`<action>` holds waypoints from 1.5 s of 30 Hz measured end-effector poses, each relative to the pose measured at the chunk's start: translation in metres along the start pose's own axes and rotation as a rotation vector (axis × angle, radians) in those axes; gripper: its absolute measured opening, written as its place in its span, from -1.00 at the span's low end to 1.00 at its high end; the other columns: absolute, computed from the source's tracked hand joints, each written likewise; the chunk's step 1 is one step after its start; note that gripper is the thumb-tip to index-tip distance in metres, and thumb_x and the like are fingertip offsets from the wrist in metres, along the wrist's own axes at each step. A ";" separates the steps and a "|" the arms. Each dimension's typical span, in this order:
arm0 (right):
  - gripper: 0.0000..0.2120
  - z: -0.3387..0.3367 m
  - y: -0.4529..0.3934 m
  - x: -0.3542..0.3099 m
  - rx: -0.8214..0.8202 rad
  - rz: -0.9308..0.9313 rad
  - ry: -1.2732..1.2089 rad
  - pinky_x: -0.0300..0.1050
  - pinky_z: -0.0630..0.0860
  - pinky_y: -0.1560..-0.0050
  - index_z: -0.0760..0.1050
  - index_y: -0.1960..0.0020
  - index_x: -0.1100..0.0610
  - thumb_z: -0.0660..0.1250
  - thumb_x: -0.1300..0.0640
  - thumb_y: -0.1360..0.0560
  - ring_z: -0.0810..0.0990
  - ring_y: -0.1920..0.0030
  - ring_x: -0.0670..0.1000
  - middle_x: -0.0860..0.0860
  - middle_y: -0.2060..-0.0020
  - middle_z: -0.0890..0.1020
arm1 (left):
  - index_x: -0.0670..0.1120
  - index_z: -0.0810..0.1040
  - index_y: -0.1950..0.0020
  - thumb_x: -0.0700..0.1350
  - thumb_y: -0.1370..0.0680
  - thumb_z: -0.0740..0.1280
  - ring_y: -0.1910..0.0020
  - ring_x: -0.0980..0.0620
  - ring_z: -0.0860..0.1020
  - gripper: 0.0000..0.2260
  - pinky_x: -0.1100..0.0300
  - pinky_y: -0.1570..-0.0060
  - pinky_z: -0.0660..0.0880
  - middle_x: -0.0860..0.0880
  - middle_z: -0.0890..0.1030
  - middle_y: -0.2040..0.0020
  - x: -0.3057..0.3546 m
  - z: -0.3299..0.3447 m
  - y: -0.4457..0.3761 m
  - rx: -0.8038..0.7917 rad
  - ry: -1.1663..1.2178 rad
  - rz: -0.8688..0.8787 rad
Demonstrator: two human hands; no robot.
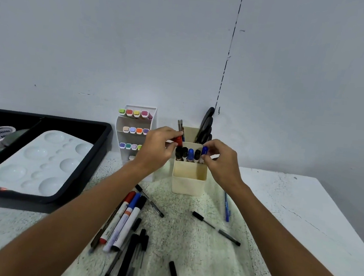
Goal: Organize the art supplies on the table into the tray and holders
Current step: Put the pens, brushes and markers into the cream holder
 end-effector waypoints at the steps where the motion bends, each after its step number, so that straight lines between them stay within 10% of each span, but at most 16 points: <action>1: -0.78 0.002 0.000 0.002 -0.005 0.006 0.007 -0.37 0.47 0.19 0.56 0.06 0.12 0.39 0.40 -0.41 0.58 0.14 -0.02 0.01 0.18 0.62 | -0.26 0.62 -0.16 -0.40 -0.46 0.39 0.06 0.02 0.58 -0.72 0.52 0.04 0.47 -0.15 0.65 0.00 -0.001 0.002 -0.001 -0.019 -0.007 -0.003; 22: -0.86 0.005 0.004 0.015 -0.017 0.062 0.054 -0.12 0.58 0.11 0.60 0.03 0.14 0.44 0.29 -0.44 0.59 0.17 -0.02 -0.02 0.17 0.63 | -0.19 0.50 -0.36 -0.40 -0.54 0.19 -0.22 -0.06 0.53 -0.60 0.16 -0.27 0.45 -0.16 0.59 -0.22 -0.006 0.021 0.005 -0.247 -0.096 -0.164; 45: -0.67 0.008 0.006 0.012 -0.036 0.095 0.070 -0.08 0.58 0.04 0.58 -0.19 0.11 0.41 0.28 -0.44 0.61 0.14 0.00 0.01 0.04 0.64 | -0.14 0.50 -0.35 -0.35 -0.48 0.27 -0.28 -0.03 0.48 -0.57 0.29 -0.24 0.32 -0.10 0.55 -0.28 -0.003 0.030 0.010 -0.314 -0.093 -0.140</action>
Point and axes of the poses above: each hand's wrist, its own y-axis away from the middle knuckle, its own z-axis out of the palm, x = y × z, the point moved 8 cm from there along -y, towards the middle knuckle
